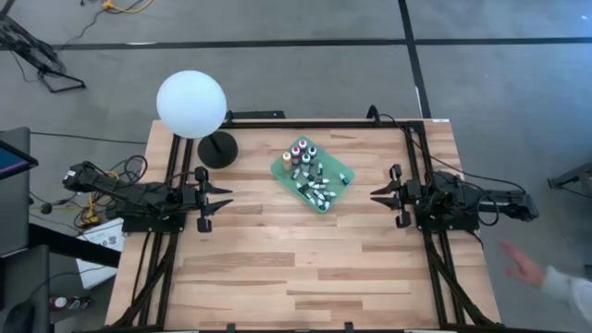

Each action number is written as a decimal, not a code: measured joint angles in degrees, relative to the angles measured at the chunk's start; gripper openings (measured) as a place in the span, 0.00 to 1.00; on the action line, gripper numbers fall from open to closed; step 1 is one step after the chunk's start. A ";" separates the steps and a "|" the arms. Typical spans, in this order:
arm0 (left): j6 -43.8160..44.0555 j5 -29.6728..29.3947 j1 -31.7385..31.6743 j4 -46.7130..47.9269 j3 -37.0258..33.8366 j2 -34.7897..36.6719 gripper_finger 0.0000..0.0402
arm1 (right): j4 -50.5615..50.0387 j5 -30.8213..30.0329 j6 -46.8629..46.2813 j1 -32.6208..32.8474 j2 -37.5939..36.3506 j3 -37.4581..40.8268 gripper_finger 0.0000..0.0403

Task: Pick & Place food coloring
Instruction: Return to Home Position

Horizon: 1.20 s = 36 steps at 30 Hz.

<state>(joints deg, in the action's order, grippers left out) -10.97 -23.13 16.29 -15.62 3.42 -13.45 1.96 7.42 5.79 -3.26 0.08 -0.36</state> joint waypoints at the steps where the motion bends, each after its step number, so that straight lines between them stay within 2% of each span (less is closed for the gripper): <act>1: 0.15 0.02 0.00 -0.01 0.00 0.00 0.27 | 0.01 0.00 -0.24 0.14 0.00 0.00 0.13; 26: -0.14 0.06 0.00 3.10 0.00 0.00 0.27 | 0.02 0.00 -0.25 0.56 0.00 0.11 0.13; 30: -1.79 -0.10 -0.03 0.51 0.00 0.00 0.27 | 0.03 0.00 -0.17 0.56 0.00 0.11 0.13; 36: -4.41 8.61 -3.42 -5.21 0.04 -0.64 0.27 | 0.02 -0.08 0.21 0.56 0.00 0.11 0.13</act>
<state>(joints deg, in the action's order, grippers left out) -15.38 -14.52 12.87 -20.83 3.46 -14.10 1.98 7.34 6.01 -2.70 0.08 -0.25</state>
